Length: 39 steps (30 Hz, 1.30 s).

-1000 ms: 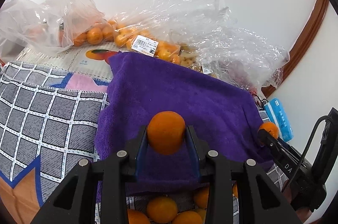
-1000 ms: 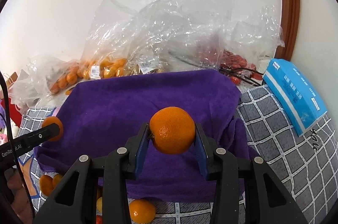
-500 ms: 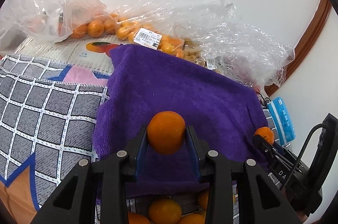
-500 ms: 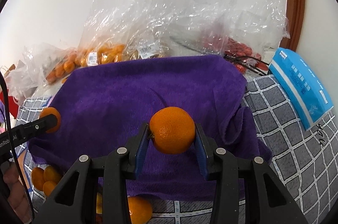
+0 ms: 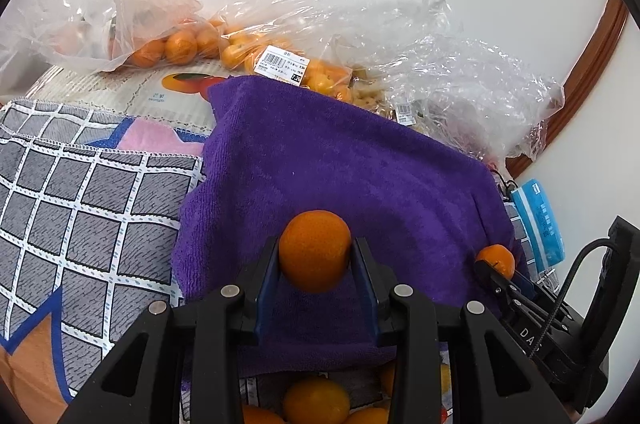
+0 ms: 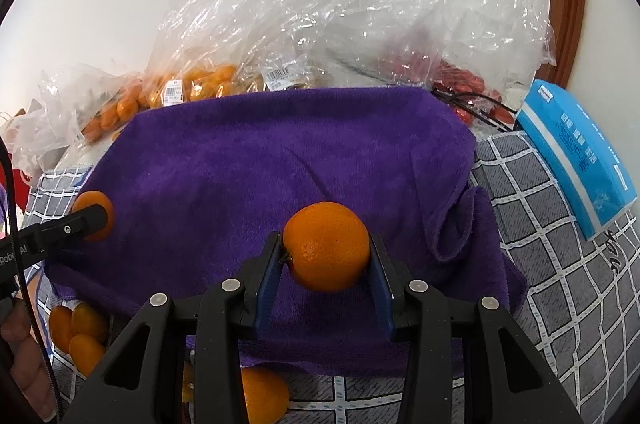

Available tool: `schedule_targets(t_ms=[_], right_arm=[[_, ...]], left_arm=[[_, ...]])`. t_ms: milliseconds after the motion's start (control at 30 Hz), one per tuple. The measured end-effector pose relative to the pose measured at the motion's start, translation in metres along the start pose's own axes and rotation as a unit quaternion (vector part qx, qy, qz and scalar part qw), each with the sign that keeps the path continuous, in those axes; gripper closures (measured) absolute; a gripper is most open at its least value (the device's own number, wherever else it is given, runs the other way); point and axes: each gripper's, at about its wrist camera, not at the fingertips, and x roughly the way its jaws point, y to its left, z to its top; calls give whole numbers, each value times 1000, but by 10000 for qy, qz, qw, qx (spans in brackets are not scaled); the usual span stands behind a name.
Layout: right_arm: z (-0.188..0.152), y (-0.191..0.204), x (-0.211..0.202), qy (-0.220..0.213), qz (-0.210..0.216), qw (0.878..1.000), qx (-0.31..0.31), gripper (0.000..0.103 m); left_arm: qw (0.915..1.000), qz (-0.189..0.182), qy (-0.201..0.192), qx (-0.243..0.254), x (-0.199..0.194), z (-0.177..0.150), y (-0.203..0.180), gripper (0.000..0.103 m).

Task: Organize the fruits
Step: 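Lower both oranges onto the purple towel and open both tools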

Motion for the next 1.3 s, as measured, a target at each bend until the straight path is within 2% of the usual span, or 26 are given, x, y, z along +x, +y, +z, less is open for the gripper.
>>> schedule_targets(t_ms=[300,533,767,967,1100,1300], right_arm=[[-2,0,-1,-71,-70,9999,-13,61],[-3,2,-4,-137,-195,9997,-91,52],[-4,2,-10,-258,-237,9994,-83,47],[-3,5,-22,-473,-37,9989,-29,46],[-5,9,-28,-631,-73,9979,-88,46],[-6,7,-28,-619,-75,9981,-20,46]], left_arm=[[10000,-29,-69,15,-1,0,0,69],[10000,-56,-66,27,-2,-1,0,69],[9999,-101,-81,8,-4,-3,-1,50],[9999,-46,-42,156,-6,-6,-8,49],[9994,100,-245,221,-13,-8,-9,48],[9986,199,-465,142,-21,-7,-4,48]])
